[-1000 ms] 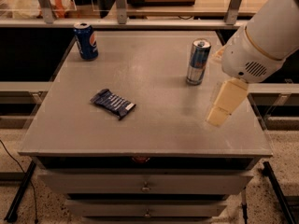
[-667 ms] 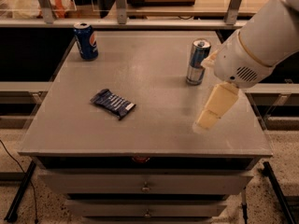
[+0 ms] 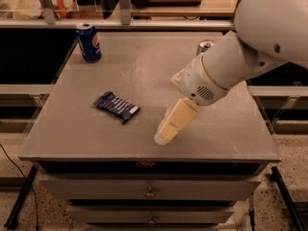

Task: Pick rxbar blueberry

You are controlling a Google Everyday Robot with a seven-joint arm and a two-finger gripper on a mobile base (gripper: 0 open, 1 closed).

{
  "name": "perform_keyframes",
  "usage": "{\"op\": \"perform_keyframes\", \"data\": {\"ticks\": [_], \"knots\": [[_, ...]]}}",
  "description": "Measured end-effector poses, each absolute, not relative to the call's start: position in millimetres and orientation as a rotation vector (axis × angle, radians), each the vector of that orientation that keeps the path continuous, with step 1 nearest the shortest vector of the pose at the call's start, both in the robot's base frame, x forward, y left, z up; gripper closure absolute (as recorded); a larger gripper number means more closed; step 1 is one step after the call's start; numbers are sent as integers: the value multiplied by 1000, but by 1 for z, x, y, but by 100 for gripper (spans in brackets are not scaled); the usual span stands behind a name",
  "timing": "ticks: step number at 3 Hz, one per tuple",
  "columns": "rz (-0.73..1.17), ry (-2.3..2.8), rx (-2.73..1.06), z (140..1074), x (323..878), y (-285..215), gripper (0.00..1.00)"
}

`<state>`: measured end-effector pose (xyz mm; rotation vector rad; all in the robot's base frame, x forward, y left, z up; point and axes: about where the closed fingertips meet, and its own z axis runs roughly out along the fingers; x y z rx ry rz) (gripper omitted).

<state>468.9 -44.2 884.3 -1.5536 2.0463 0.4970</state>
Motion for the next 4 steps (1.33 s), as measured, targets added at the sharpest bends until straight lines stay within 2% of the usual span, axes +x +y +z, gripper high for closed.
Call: {"op": "perform_keyframes", "data": {"ticks": [2,4], "knots": [[497,2026,-1537,885,473,-38,0],[548,1960,-1532,879,483,-3,0]]}}
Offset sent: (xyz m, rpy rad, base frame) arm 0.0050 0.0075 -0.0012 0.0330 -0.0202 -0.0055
